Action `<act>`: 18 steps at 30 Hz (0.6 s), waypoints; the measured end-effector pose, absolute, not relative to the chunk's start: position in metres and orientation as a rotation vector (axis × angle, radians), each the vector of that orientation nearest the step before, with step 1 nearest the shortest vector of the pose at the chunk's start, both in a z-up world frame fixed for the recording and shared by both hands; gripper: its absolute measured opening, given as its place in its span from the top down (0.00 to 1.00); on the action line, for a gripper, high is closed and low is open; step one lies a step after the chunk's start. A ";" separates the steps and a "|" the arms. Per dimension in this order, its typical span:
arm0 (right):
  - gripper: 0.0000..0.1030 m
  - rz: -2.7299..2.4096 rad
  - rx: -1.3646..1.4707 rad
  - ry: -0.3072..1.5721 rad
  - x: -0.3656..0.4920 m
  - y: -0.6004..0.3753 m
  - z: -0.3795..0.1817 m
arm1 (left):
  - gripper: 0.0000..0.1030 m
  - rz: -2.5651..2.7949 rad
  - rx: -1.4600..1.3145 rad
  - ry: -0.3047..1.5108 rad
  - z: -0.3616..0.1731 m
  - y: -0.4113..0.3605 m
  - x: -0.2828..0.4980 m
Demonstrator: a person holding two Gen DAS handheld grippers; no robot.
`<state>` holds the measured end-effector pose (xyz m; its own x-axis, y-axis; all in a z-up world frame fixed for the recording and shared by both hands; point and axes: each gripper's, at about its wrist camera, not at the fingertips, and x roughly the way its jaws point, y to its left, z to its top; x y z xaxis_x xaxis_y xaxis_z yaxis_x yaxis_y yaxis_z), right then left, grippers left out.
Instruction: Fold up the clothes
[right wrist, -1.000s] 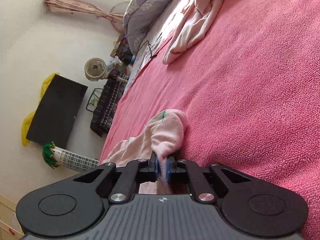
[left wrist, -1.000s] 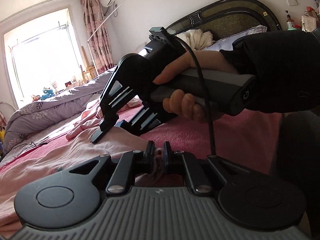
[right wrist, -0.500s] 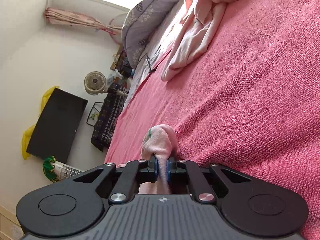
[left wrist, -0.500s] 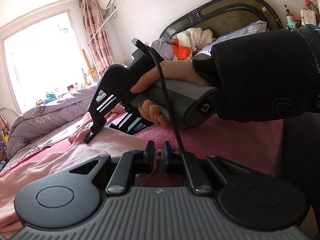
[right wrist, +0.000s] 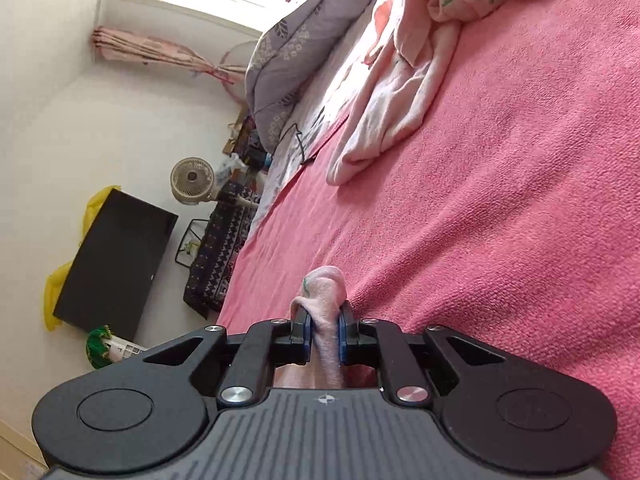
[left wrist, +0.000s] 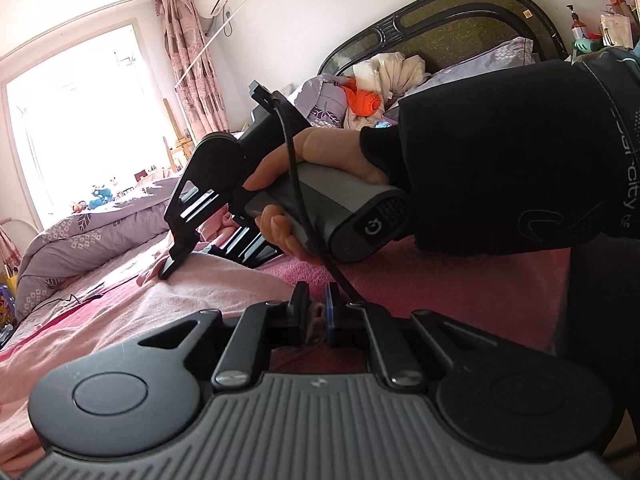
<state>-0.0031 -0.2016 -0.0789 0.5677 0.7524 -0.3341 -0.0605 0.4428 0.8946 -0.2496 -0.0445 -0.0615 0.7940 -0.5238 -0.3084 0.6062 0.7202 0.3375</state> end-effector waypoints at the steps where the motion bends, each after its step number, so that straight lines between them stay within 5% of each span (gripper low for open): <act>1: 0.86 0.588 1.007 0.830 0.000 -0.201 -0.080 | 0.94 -0.630 0.434 0.202 -0.060 -0.044 -0.246; 10: 0.86 0.637 0.943 0.786 0.046 -0.204 -0.054 | 0.98 -0.662 0.330 0.272 -0.052 -0.046 -0.213; 15: 0.89 0.631 0.879 0.903 0.076 -0.204 -0.086 | 0.98 -0.682 0.276 0.269 -0.054 -0.048 -0.209; 17: 0.79 0.683 0.902 0.898 0.078 -0.211 -0.080 | 0.79 -0.661 0.244 0.259 -0.046 -0.035 -0.209; 18: 0.74 0.704 0.909 0.892 0.078 -0.215 -0.076 | 0.78 -0.641 0.226 0.252 -0.041 -0.026 -0.208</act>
<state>0.0775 -0.2151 -0.0764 0.4608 0.8192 -0.3414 -0.1421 0.4479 0.8827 -0.2084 -0.0263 -0.0407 0.7729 -0.5595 -0.2994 0.6139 0.7787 0.1293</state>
